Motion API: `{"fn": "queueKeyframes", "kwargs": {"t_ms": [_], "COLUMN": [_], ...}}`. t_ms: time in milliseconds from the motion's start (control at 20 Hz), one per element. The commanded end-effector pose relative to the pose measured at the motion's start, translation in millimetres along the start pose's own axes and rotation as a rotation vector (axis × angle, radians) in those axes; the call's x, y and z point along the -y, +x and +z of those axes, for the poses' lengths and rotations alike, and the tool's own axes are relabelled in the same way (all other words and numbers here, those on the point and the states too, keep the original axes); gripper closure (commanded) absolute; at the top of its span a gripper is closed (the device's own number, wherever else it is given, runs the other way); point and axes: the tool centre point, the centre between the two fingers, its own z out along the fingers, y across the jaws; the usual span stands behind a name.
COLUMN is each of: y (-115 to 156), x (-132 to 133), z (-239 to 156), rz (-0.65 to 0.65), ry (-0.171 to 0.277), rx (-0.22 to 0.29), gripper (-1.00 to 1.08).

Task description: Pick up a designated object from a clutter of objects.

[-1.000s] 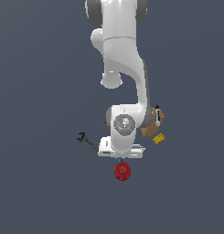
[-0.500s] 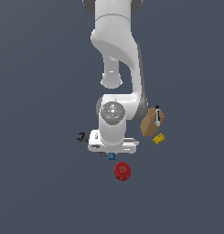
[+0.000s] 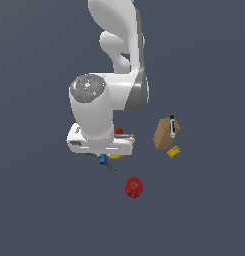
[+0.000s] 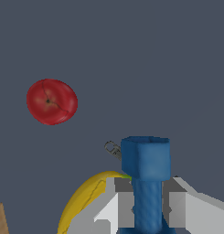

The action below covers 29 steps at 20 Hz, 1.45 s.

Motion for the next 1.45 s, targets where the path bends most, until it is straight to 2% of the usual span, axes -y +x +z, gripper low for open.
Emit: {"fn": "queueKeyframes", "kwargs": {"t_ms": [0, 650, 1000, 1400], "y": [-0.4, 3.7, 6.8, 8.7], "x": [-17.8, -101.2, -123.7, -131.0], "z": [-26.7, -149.0, -182.2, -192.6], "rz": [0.000, 0.000, -0.001, -0.001], "ry": [0.000, 0.000, -0.001, -0.001], "rx": [0.000, 0.000, 0.000, 0.000], "gripper": [1.08, 1.08, 1.08, 1.08]}}
